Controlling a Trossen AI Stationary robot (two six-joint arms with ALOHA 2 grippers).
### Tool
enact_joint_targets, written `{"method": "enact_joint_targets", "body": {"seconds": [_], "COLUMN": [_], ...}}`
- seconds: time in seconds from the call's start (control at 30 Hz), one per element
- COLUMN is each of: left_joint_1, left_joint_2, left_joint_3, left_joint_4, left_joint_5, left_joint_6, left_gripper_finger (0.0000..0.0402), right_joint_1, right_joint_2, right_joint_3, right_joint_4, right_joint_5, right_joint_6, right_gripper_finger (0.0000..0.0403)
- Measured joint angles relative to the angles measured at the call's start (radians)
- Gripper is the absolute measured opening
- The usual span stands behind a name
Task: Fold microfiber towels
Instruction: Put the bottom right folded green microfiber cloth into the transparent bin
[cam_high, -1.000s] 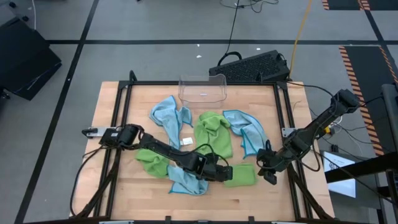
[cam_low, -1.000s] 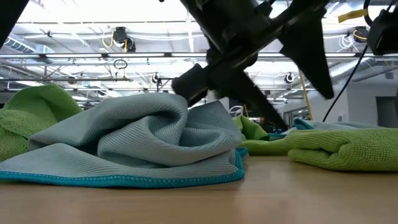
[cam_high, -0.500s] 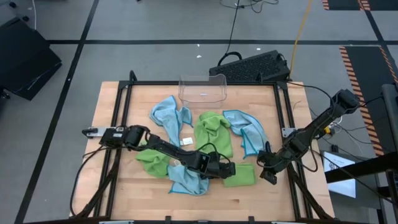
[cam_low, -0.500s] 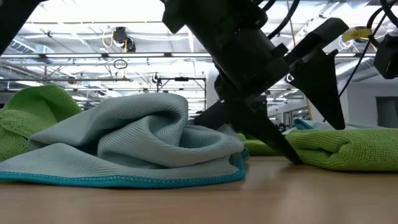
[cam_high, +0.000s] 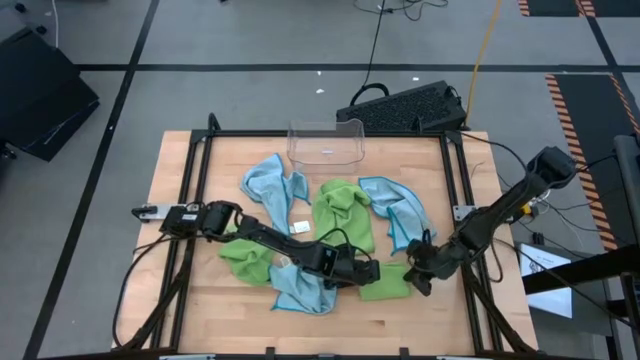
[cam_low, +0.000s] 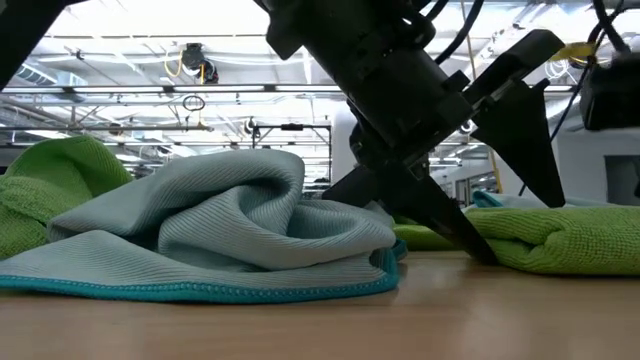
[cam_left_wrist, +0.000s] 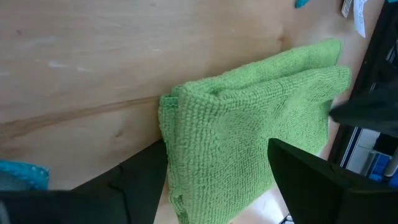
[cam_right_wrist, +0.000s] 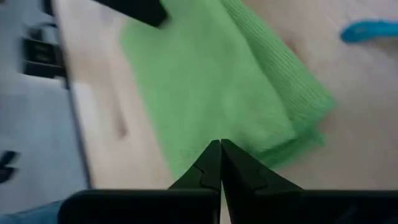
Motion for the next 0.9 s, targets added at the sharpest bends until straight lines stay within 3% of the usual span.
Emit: {"method": "enact_joint_targets", "body": {"seconds": [0.33,0.53,0.9], "left_joint_1": [0.006,0.006,0.003], "left_joint_2": [0.0,0.0,0.005], "left_joint_3": [-0.001,-0.002,-0.004], "left_joint_4": [0.004,-0.006,0.066], "left_joint_5": [0.02,0.086,0.063], "left_joint_6": [0.001,0.003,-0.052], "left_gripper_finger": [0.0282,0.0282,0.0282], "right_joint_1": [-0.001,-0.001,0.0], "right_joint_2": [0.165,0.192,0.198], "right_joint_3": [0.005,0.004,-0.047], "right_joint_4": [0.044,0.015,0.069], "right_joint_5": [-0.016,-0.032,-0.048], "right_joint_6": [0.024,0.06,0.141], "right_gripper_finger": [0.0,0.0,0.0]}}
